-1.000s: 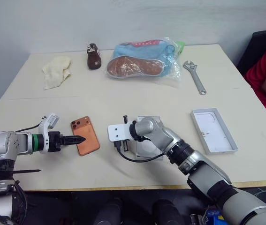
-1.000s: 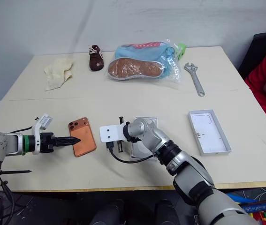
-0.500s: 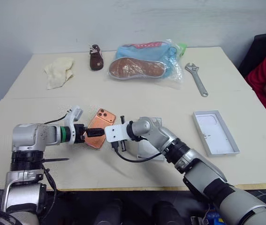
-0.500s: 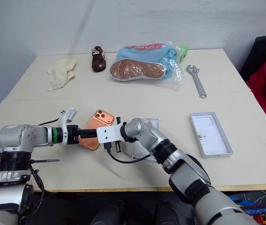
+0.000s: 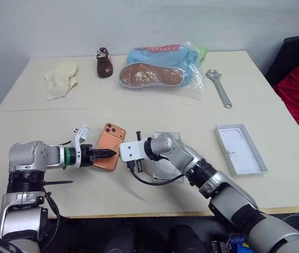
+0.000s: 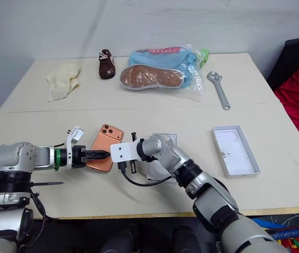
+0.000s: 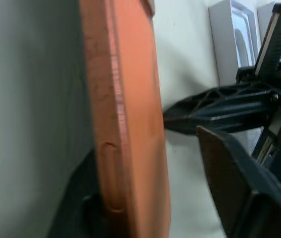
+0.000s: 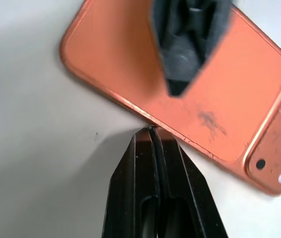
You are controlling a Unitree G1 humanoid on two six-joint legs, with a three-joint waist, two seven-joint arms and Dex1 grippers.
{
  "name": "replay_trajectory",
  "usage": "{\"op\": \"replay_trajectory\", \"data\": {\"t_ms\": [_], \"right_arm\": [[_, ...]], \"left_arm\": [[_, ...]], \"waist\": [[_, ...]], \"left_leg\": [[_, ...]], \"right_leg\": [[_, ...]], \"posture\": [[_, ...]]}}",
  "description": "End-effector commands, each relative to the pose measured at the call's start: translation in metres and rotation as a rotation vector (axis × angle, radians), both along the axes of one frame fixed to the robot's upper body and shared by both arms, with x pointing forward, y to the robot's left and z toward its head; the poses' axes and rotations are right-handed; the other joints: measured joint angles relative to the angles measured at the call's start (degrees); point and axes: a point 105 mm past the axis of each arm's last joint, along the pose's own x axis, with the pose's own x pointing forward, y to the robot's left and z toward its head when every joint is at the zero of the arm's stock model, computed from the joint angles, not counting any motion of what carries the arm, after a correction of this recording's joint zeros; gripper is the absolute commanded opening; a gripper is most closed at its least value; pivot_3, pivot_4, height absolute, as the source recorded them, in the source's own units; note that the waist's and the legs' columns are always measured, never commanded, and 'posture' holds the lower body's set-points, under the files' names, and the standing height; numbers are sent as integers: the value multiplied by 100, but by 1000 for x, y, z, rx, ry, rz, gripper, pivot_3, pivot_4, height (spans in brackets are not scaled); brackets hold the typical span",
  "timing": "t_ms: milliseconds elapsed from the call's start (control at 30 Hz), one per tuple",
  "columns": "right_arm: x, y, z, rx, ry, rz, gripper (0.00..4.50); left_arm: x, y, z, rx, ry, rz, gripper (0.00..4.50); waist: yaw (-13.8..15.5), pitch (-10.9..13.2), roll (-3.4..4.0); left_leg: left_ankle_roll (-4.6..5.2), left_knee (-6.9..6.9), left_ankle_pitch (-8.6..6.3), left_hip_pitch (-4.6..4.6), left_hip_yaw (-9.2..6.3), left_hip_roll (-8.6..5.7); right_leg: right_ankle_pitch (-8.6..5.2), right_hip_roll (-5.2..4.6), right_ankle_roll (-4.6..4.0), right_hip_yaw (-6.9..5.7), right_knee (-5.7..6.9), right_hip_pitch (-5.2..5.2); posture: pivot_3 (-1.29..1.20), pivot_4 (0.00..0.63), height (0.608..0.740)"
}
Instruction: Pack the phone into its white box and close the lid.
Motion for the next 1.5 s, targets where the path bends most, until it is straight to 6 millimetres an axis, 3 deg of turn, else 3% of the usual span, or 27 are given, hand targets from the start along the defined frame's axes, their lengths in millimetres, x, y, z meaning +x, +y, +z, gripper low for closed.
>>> {"op": "replay_trajectory", "data": {"t_ms": [33,133,233,300,500,600,733,833,933,1500], "right_arm": [[-10,-1,30,146,57,18,0],[-24,-11,60,280,142,38,0],[-40,-39,88,369,218,32,0],[-53,-68,104,408,296,-5,374],[-82,-143,113,376,362,-192,2212],[-91,-168,107,345,362,-296,3226],[-100,-190,102,316,358,-397,4500],[-103,-198,96,287,335,-448,4500],[-100,-202,93,264,291,-493,4500],[-100,-204,85,258,274,-523,4500]], "left_arm": [[-16,-5,0,-69,77,-52,1023],[-16,-11,22,-188,34,-73,173],[-26,-30,44,-261,-44,-181,115],[-33,-46,52,-297,-74,-254,115],[-45,-82,36,-332,-50,-293,115],[-47,-103,32,-380,-52,-273,115],[-34,-134,36,-407,-80,-201,115],[-23,-153,36,-401,-43,-155,115],[-27,-164,28,-334,-11,-189,115],[-38,-183,16,-241,52,-267,115]], "waist": [[-30,23,-36],[-82,42,-61],[-98,60,-80],[-82,69,-95],[41,81,-85],[67,91,-90],[146,106,-109],[214,128,-140],[204,135,-150],[266,152,-156]], "left_leg": [[-4,-3,1,-11,0,3],[12,6,13,-73,-3,10],[11,51,13,-174,-15,18],[9,67,11,-218,-16,23],[25,65,-1,-222,-16,23],[36,63,-12,-201,-15,29],[43,77,-17,-200,-8,25],[45,85,-18,-201,1,22],[45,86,-17,-200,13,21],[46,111,-20,-198,31,21]], "right_leg": [[0,1,-1,0,-3,-2],[0,3,-1,-3,4,-35],[1,9,-1,-13,45,-119],[2,12,-2,-15,53,-159],[2,5,-2,-21,-23,-135],[3,6,-3,-27,-40,-104],[11,4,12,-27,-55,-90],[15,6,19,-30,-56,-89],[19,10,26,-51,-58,-88],[26,16,40,-51,-56,-84]], "posture": [[0,150,740],[0,150,740],[0,150,740],[0,150,740],[0,150,740],[0,150,740],[0,150,740],[0,150,740],[0,150,740],[0,150,740]]}}
